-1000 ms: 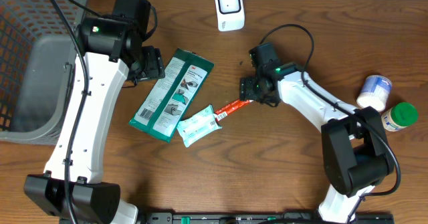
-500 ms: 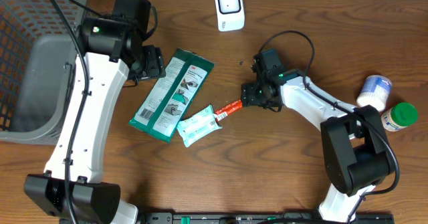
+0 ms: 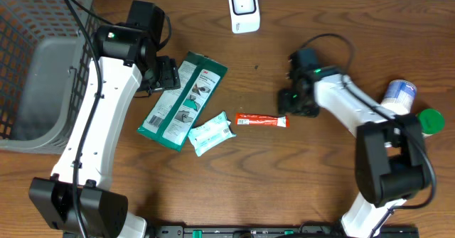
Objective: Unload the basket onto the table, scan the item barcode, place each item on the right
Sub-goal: 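Reach the right gripper to the red Nescafe stick and grasp it, then lift the red stick with the right gripper toward the left gripper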
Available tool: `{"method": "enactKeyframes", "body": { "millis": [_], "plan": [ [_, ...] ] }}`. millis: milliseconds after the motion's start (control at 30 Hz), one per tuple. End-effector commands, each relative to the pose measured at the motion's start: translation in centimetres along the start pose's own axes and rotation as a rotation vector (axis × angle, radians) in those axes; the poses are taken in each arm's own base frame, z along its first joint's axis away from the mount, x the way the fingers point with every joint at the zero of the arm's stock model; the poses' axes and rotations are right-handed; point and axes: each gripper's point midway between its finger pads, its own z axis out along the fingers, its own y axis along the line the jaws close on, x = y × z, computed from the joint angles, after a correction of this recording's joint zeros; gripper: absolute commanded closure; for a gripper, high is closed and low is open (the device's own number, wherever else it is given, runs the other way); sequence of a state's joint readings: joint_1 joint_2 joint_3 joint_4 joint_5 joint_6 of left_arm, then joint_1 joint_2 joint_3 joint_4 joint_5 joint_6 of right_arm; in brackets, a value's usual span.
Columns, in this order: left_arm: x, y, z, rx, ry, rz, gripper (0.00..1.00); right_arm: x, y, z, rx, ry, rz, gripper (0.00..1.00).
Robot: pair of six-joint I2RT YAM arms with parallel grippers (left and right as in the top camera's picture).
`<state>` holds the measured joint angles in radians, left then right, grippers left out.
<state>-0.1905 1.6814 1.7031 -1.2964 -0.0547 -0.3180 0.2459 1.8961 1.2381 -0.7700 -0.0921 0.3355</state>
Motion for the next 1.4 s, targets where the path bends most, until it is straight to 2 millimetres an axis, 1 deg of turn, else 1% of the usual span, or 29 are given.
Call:
{"method": "enactKeyframes", "body": {
  "millis": [0, 33, 67, 133, 167, 200, 233, 300, 367, 400, 433, 500, 600, 733, 833, 867, 933, 967, 1000, 1033, 1067, 1100, 1167, 1233, 1267, 1300, 1333, 1367],
  "plan": [
    [0.2, 0.0, 0.2, 0.009, 0.008, -0.013, 0.18, -2.1, -2.2, -3.7, -0.002, -0.068, 0.017, 0.34],
    [0.2, -0.3, 0.2, 0.022, 0.012, -0.013, 0.18, -2.0, -2.1, -3.8, -0.03, -0.06, -0.018, 0.34],
    [0.2, -0.5, 0.3, 0.03, 0.013, -0.012, 0.17, -1.7, -1.1, -4.0, -0.098, -0.045, -0.1, 0.35],
    [0.2, -0.6, 0.5, 0.036, 0.011, -0.013, 0.18, -0.9, 1.3, -4.4, -0.239, -0.03, -0.253, 0.41],
    [0.2, -0.6, 0.6, 0.035, 0.011, -0.012, 0.18, -0.2, 3.1, -4.8, -0.329, -0.029, -0.376, 0.42],
    [0.2, -0.5, 0.7, 0.033, 0.013, -0.012, 0.18, 0.0, 3.5, -4.9, -0.348, -0.029, -0.419, 0.42],
    [0.3, -0.5, 0.7, 0.033, 0.014, -0.012, 0.18, 0.5, 4.2, -4.8, -0.359, -0.031, -0.51, 0.43],
    [0.2, -0.6, 0.7, 0.034, 0.011, -0.012, 0.18, 1.2, 4.8, -4.5, -0.326, -0.035, -0.673, 0.39],
    [0.0, -0.6, 0.7, 0.037, 0.005, -0.013, 0.18, 1.8, 5.5, -4.1, -0.307, -0.039, -0.797, 0.35],
    [-0.1, -0.7, 0.8, 0.039, 0.001, -0.013, 0.17, 2.3, 6.1, -3.6, -0.287, -0.048, -0.933, 0.3],
    [-0.2, -0.7, 0.8, 0.04, -0.002, -0.014, 0.17, 2.6, 6.3, -3.3, -0.267, -0.05, -1.005, 0.28],
    [-0.2, -0.7, 0.8, 0.04, -0.003, -0.014, 0.18, 3.5, 6.5, -2.4, -0.214, -0.033, -1.131, 0.23],
    [-0.2, -0.7, 0.8, 0.04, -0.003, -0.014, 0.17, 4.8, 5.9, -1.2, -0.128, 0.011, -1.251, 0.21],
    [-0.2, -0.7, 0.8, 0.04, -0.003, -0.014, 0.18, 5.4, 4.4, 0.9, -0.001, 0.026, -1.29, 0.22],
    [-0.2, -0.7, 0.8, 0.04, -0.003, -0.014, 0.18, 6.2, 3.2, 2.0, 0.03, 0.048, -1.275, 0.28],
    [-0.2, -0.7, 0.8, 0.04, -0.004, -0.014, 0.17, 6.6, 2.8, 2.4, 0.031, 0.058, -1.263, 0.34],
    [-0.2, -0.7, 0.8, 0.041, -0.006, -0.014, 0.18, 6.8, 2.5, 2.9, 0.032, 0.053, -1.223, 0.38],
    [-0.3, -0.8, 0.8, 0.042, -0.007, -0.014, 0.18, 6.9, 2.3, 3.2, 0.033, 0.045, -1.211, 0.43],
    [-0.3, -0.8, 0.8, 0.042, -0.008, -0.014, 0.18, 7.0, 2.2, 3.4, 0.033, 0.042, -1.211, 0.49],
    [-0.3, -0.8, 0.8, 0.043, -0.009, -0.014, 0.17, 7.1, 2.1, 3.6, 0.033, 0.042, -1.211, 0.66],
    [-0.3, -0.8, 0.8, 0.043, -0.01, -0.015, 0.18, 7.1, 2.1, 3.6, 0.033, 0.043, -1.198, 0.92],
    [-0.3, -0.8, 0.8, 0.043, -0.01, -0.015, 0.18, 7.1, 2.4, 3.5, 0.028, 0.038, -1.157, 0.99],
    [-0.4, -0.8, 0.8, 0.043, -0.01, -0.015, 0.17, 7.0, 3.3, 3.2, -0.01, 0.026, -1.11, 0.99],
    [-0.3, -0.9, 0.8, 0.052, -0.009, -0.015, 0.17, 7.1, 5.3, 1.8, -0.108, 0.015, -1.087, 0.99],
    [-0.3, -1.1, 0.7, 0.061, -0.006, -0.015, 0.17, 7.0, 6.1, 0.8, -0.153, 0.008, -1.083, 0.99],
    [-0.2, -1.7, 0.7, 0.093, 0.002, 0.004, 0.17, 6.6, 7.3, -1.1, -0.214, -0.013, -1.055, 0.99],
    [0.0, -2.6, 0.6, 0.15, 0.012, 0.041, 0.17, 6.3, 8.0, -2.7, -0.26, -0.036, -1.017, 0.99],
    [0.1, -3.4, 0.4, 0.193, 0.017, 0.068, 0.17, 6.0, 8.5, -3.8, -0.293, -0.054, -0.983, 0.99]
  ]
}}
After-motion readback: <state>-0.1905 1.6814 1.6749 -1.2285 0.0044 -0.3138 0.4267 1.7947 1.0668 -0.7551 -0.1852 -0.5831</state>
